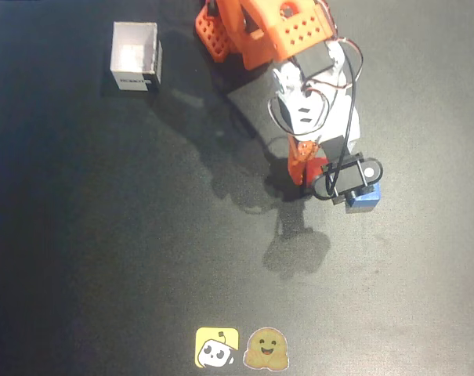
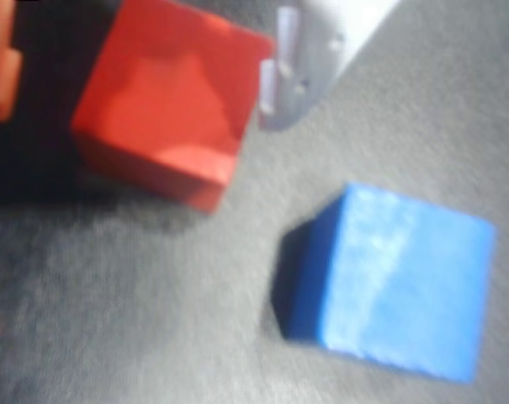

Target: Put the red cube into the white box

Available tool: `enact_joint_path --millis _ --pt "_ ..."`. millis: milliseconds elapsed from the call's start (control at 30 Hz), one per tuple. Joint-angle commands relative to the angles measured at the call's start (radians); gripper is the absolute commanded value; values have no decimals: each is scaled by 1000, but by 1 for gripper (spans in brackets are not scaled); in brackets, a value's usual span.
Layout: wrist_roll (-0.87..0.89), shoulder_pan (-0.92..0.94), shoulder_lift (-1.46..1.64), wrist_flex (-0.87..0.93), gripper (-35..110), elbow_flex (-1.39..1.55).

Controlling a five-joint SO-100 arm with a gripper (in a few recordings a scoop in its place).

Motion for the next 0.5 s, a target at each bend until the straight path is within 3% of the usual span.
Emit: enact_joint_path --millis 0,467 --pt "-6 -8 9 -20 23 -3" --pt "-25 -26 -95 -133 26 -8"
